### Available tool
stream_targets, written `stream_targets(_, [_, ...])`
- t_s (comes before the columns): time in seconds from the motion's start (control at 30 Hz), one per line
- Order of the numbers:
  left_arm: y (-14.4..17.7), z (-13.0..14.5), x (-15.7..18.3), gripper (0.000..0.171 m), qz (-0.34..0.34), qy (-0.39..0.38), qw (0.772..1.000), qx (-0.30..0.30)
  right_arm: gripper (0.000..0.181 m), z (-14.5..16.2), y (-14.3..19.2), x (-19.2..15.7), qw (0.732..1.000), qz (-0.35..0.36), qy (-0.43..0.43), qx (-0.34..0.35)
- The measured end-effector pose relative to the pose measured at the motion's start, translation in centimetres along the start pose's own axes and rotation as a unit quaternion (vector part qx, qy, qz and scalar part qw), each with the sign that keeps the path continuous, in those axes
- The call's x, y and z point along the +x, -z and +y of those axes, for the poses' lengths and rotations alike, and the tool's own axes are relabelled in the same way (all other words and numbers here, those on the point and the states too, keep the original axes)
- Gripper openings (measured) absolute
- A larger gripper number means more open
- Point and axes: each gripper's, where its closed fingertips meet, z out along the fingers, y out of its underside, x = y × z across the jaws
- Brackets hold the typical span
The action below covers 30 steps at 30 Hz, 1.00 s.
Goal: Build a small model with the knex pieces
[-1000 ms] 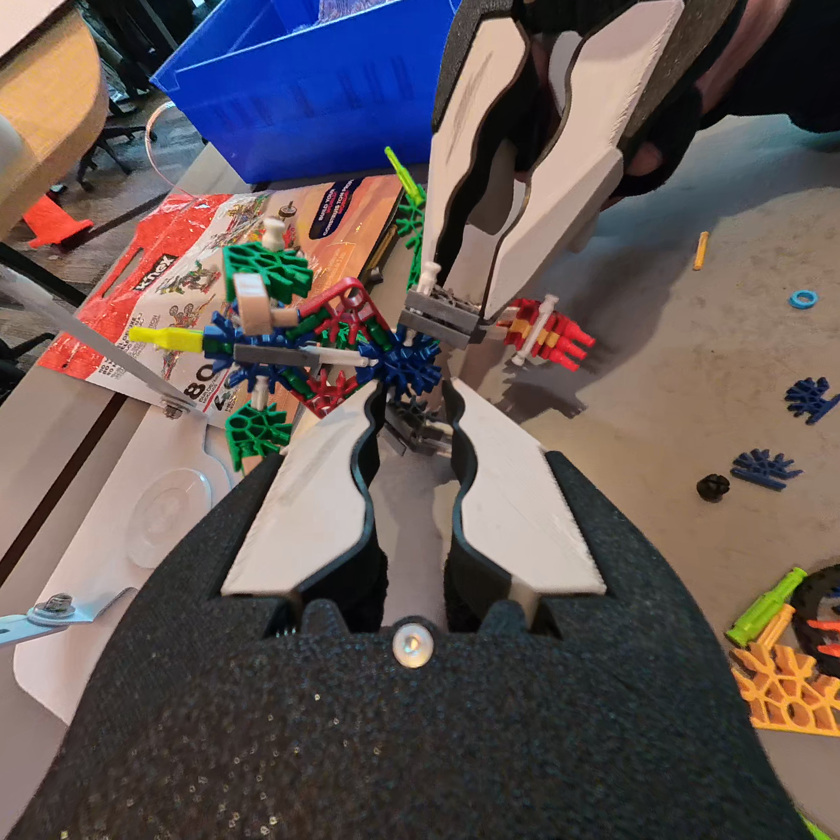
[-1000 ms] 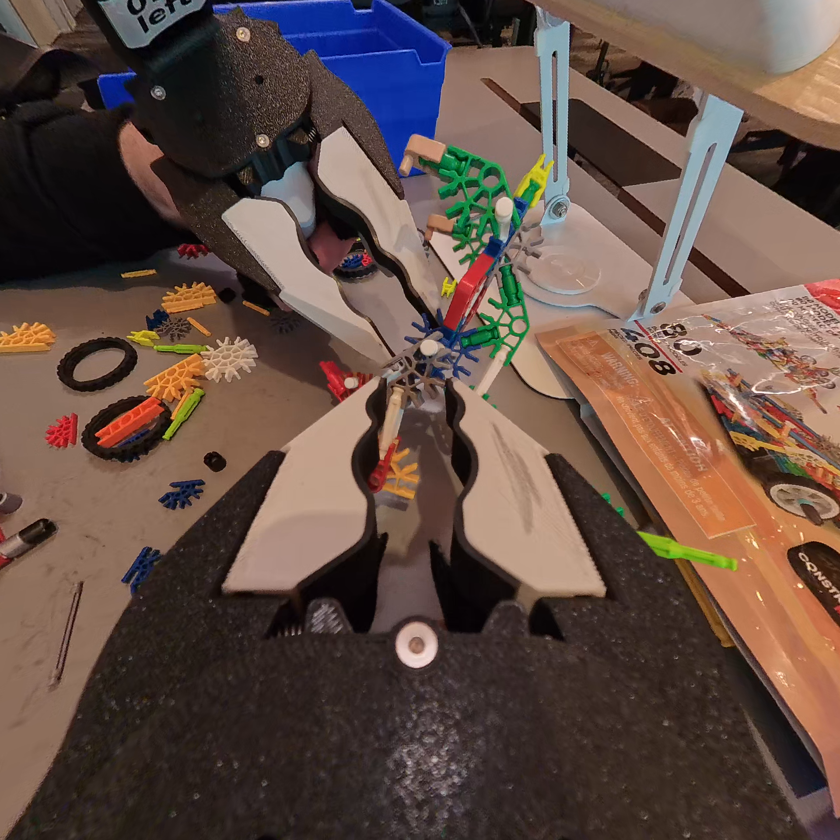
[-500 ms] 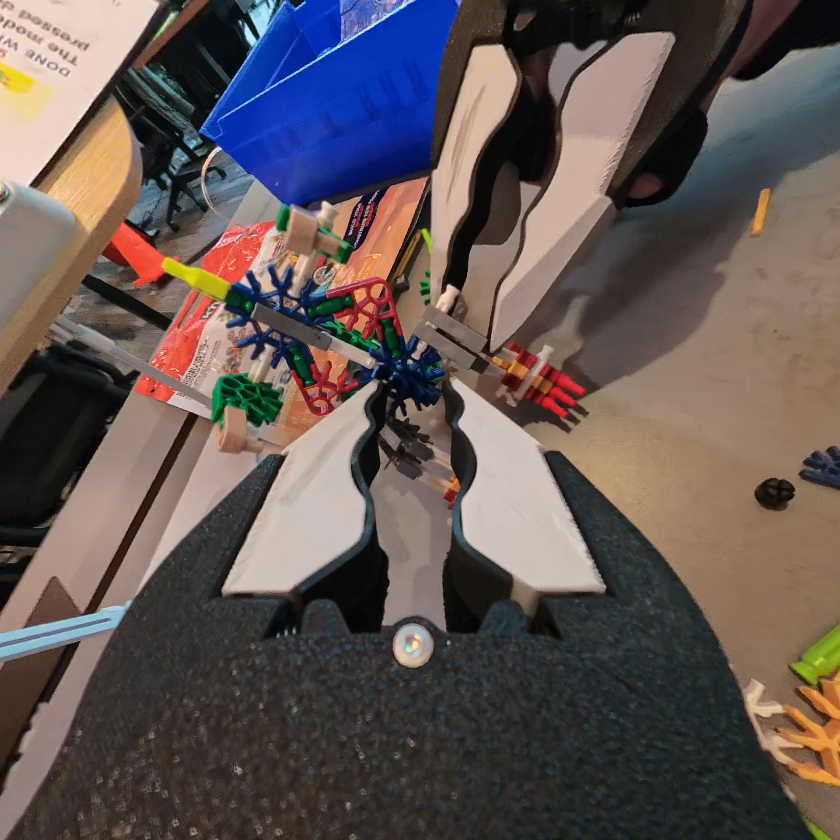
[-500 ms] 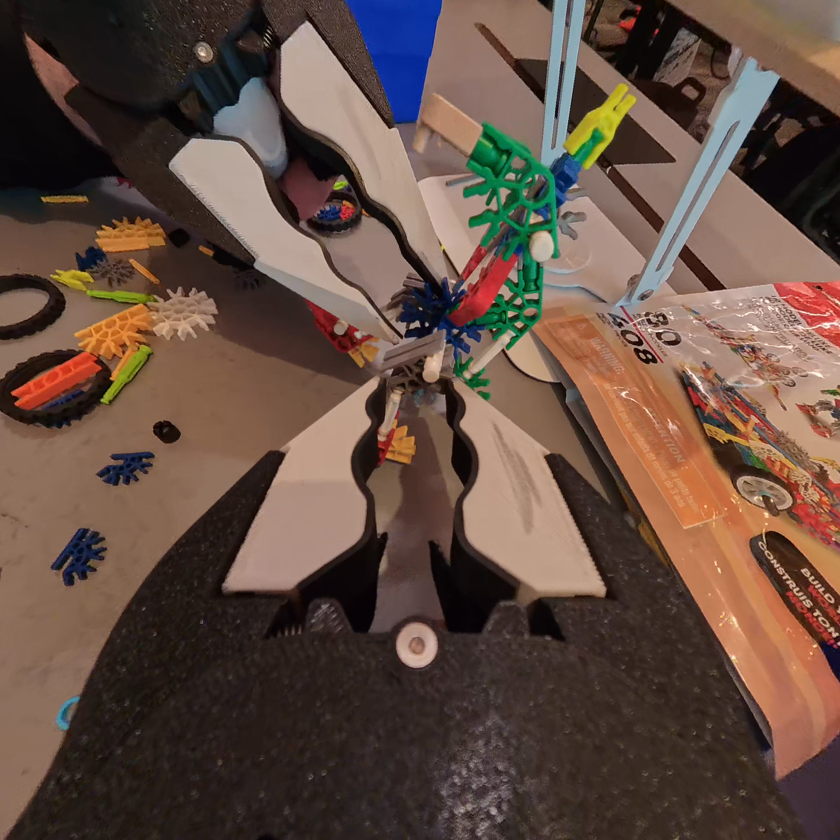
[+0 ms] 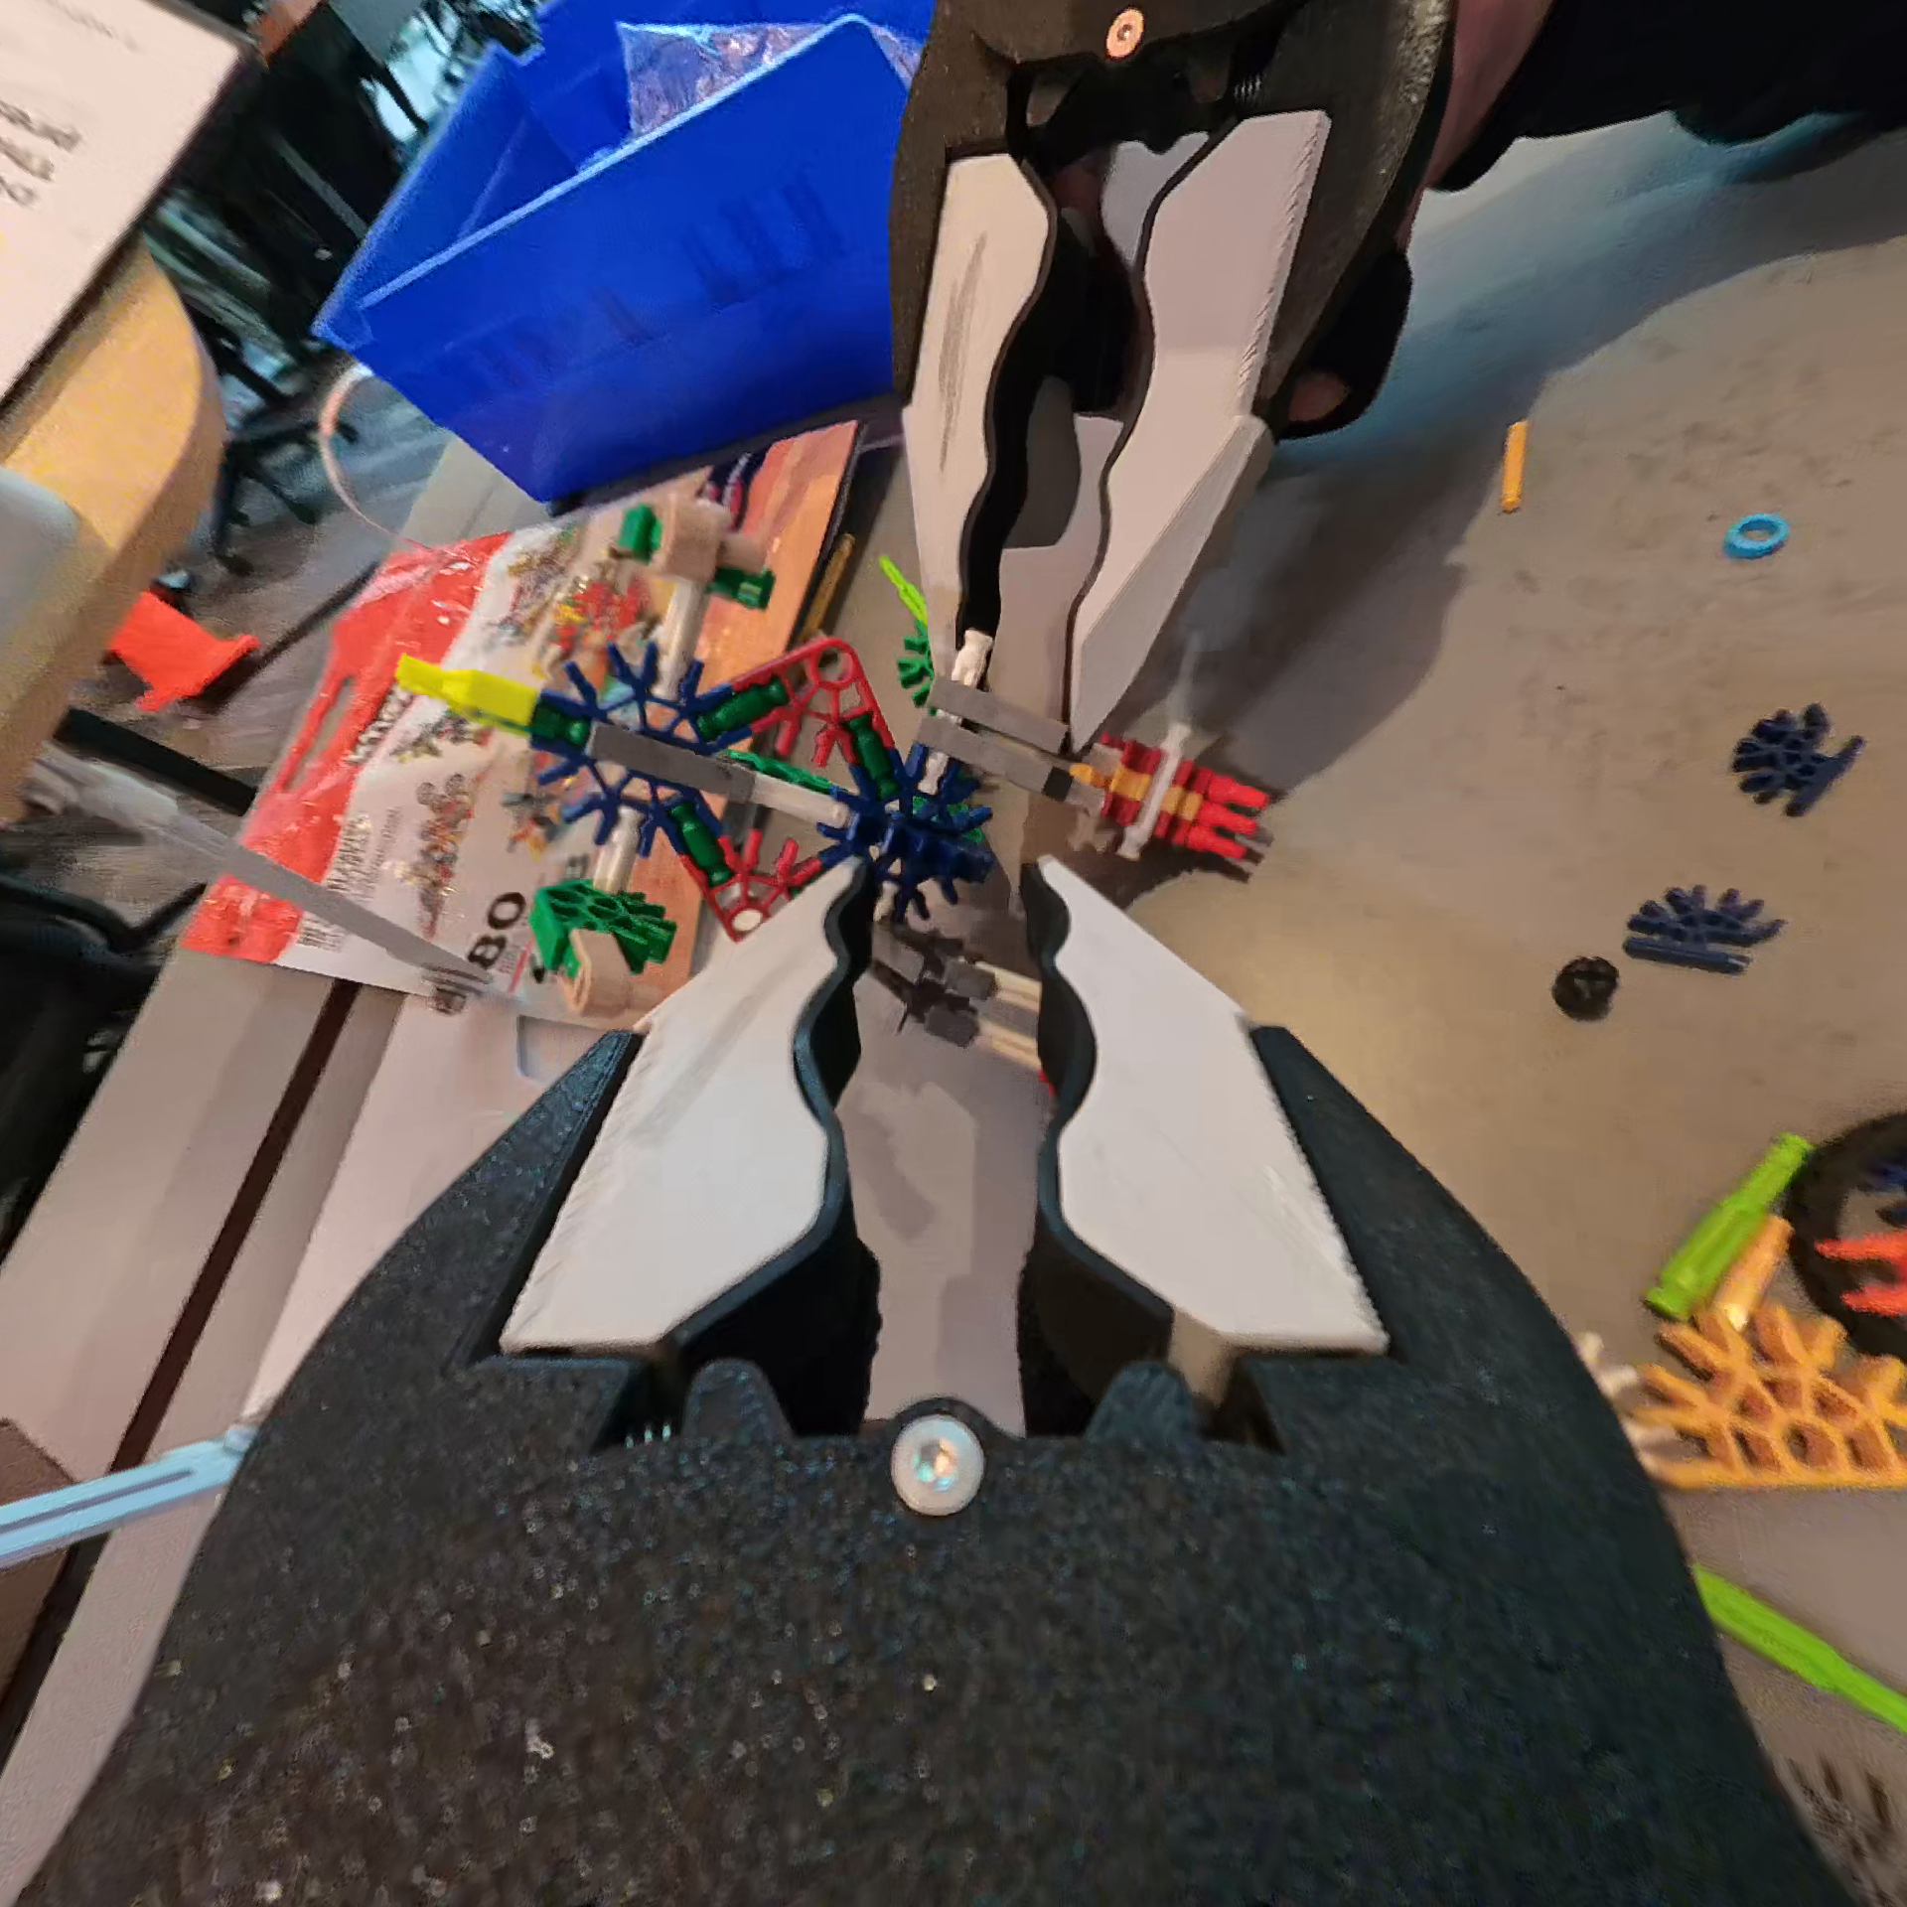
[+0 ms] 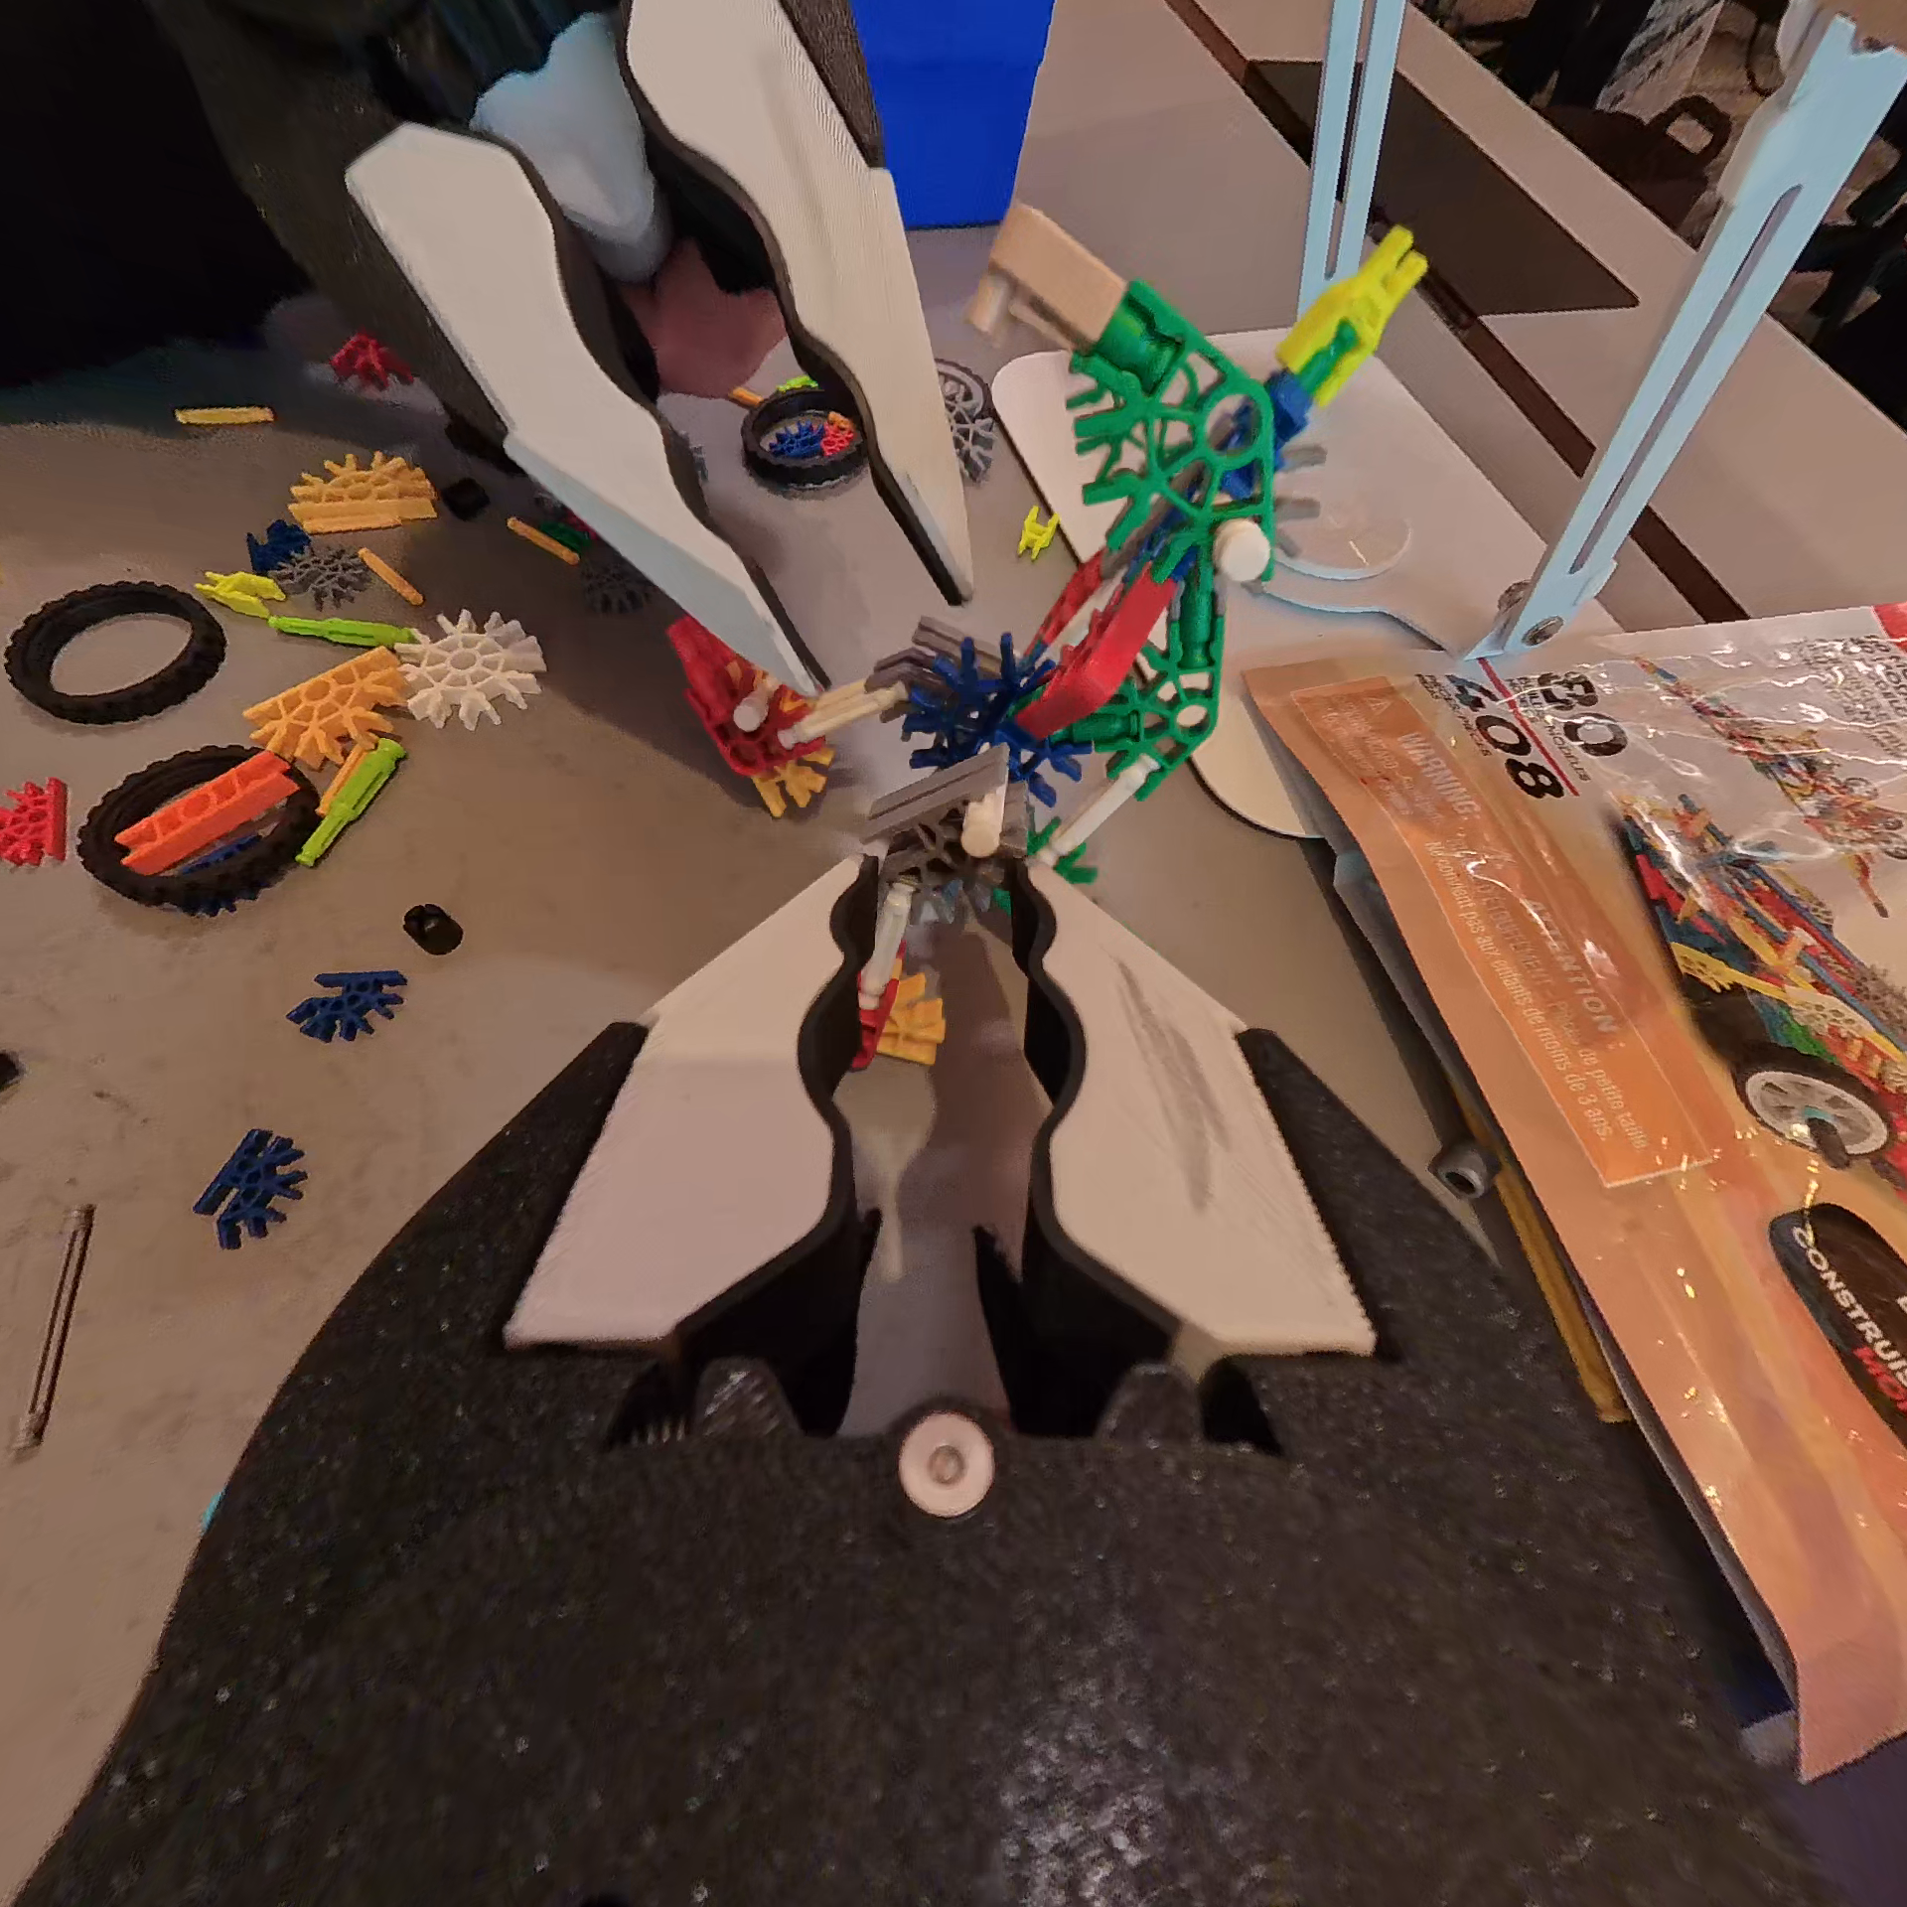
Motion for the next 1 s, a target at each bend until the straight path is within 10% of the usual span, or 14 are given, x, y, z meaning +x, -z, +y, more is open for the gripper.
stream_targets(0.33, [0.3, 4.5, 0.2, 0.024, 0.047, 0.056, 0.993, -0.087, 0.025, 0.5, -0.3, -0.4, 1.000, -0.009, 0.002, -0.013])
stream_targets(1.0, [-0.7, 4.2, 0.9, 0.025, 0.088, 0.184, 0.975, -0.084, 0.038, 0.9, -0.7, -0.2, 0.998, 0.017, 0.005, -0.053])
